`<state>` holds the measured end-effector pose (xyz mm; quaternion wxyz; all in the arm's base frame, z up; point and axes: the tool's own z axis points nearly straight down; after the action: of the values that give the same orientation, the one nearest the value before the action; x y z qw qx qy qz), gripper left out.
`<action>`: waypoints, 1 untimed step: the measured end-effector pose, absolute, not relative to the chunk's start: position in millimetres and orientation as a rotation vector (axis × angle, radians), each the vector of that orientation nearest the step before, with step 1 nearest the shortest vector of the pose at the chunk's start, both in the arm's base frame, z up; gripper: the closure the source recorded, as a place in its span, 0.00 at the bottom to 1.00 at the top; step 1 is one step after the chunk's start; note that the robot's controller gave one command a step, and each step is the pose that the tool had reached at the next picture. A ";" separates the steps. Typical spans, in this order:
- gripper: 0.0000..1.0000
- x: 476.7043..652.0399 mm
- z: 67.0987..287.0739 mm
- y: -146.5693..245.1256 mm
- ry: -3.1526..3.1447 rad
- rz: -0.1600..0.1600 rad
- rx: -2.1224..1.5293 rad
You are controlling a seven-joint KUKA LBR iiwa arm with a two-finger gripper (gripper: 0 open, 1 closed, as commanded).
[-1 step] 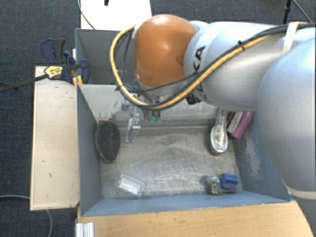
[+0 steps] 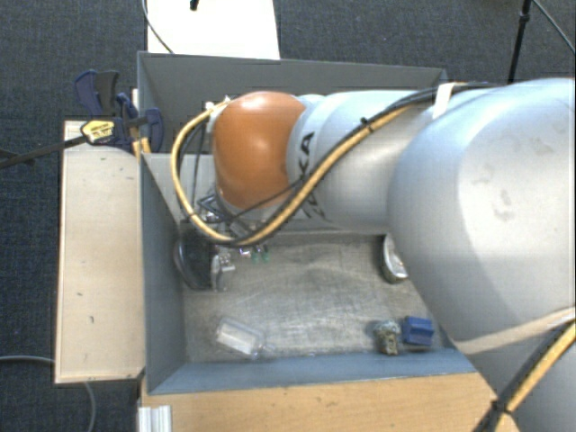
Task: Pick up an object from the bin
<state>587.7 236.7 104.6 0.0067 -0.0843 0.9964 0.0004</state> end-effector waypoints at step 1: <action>1.00 587.3 101.0 233.1 3.123 -0.009 -0.255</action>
Offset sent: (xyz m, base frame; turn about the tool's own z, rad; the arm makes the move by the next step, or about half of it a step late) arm 0.0000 0.0000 0.0000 0.0000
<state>587.3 233.1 101.0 0.0043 -0.0815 0.9967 -0.0030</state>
